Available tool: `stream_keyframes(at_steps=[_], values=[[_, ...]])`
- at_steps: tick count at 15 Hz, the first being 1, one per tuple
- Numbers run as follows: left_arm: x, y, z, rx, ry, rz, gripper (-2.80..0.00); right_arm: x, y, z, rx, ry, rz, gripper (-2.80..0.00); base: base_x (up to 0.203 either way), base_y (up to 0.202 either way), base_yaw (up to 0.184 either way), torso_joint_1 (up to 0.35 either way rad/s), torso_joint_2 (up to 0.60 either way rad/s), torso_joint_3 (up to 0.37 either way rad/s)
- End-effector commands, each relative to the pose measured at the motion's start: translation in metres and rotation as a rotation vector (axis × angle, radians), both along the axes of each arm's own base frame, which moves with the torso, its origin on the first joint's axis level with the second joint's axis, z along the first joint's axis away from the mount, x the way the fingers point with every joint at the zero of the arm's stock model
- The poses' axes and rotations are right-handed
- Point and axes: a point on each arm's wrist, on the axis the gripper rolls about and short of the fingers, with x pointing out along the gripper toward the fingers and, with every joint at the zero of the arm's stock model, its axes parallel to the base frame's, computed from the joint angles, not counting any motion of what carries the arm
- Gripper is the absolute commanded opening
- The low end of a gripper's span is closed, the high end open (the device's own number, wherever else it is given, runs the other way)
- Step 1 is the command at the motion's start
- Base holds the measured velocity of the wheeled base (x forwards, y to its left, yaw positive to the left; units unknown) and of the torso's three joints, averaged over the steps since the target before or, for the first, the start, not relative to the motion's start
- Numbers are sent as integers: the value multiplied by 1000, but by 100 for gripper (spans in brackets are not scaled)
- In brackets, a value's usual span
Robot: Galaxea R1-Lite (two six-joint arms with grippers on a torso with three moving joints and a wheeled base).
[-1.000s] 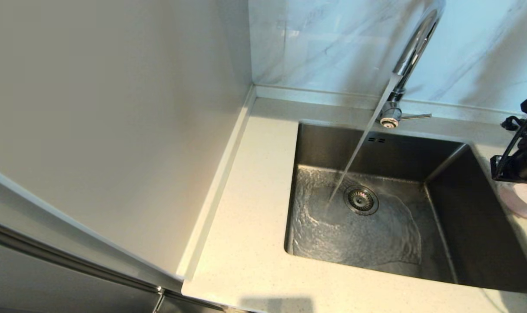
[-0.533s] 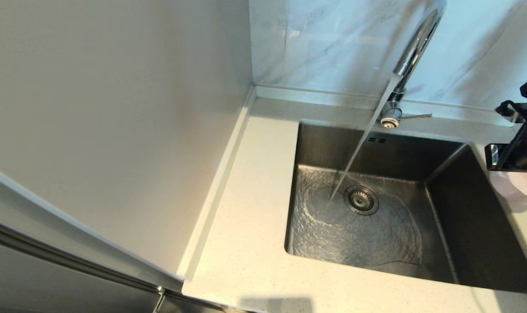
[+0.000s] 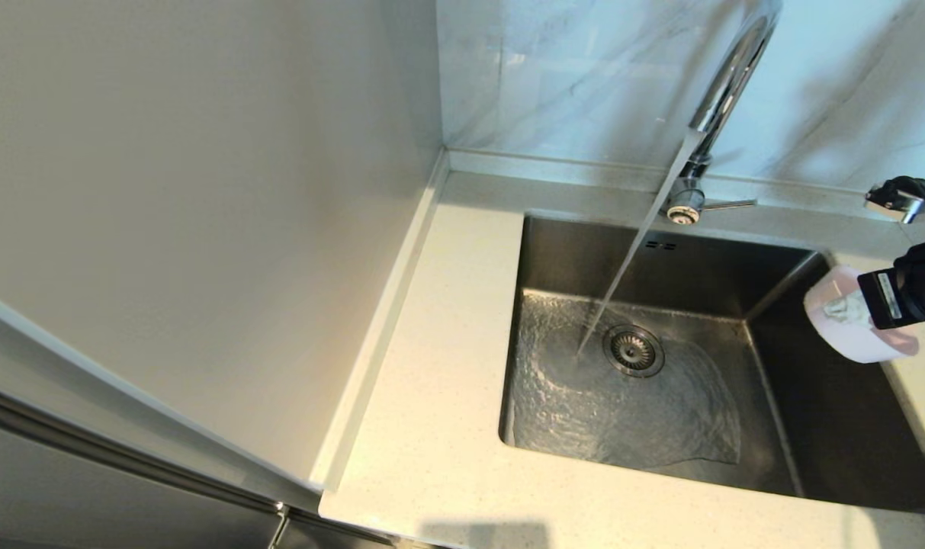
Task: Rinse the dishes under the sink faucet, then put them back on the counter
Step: Pick up the bowl, then rinse the bowl
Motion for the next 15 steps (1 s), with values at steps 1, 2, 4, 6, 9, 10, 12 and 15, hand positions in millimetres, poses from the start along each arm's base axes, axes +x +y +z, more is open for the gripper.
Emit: stream_keyframes(at_steps=[1,2,4,6,9,10,12,15], values=[[0,0,0,0,0,0,-280,-11,19,10,5,-49,141,-280,0,0,0,0,0,0],[0,0,0,0,0,1,-280,-10,26,10,1,-61,214,-280,0,0,0,0,0,0],[0,0,0,0,0,0,-280,-9,40,11,-40,-98,384,-280,0,0,0,0,0,0],[0,0,0,0,0,1,-280,-5,54,7,-96,-119,526,-280,0,0,0,0,0,0],[0,0,0,0,0,0,-280,-2,74,6,-140,-138,648,-280,0,0,0,0,0,0],[0,0,0,0,0,1,-280,-3,81,6,-143,-142,679,-280,0,0,0,0,0,0],[0,0,0,0,0,1,-280,-5,97,6,-141,-147,739,-280,0,0,0,0,0,0],[0,0,0,0,0,1,-280,-5,119,5,-129,-141,795,-280,0,0,0,0,0,0]])
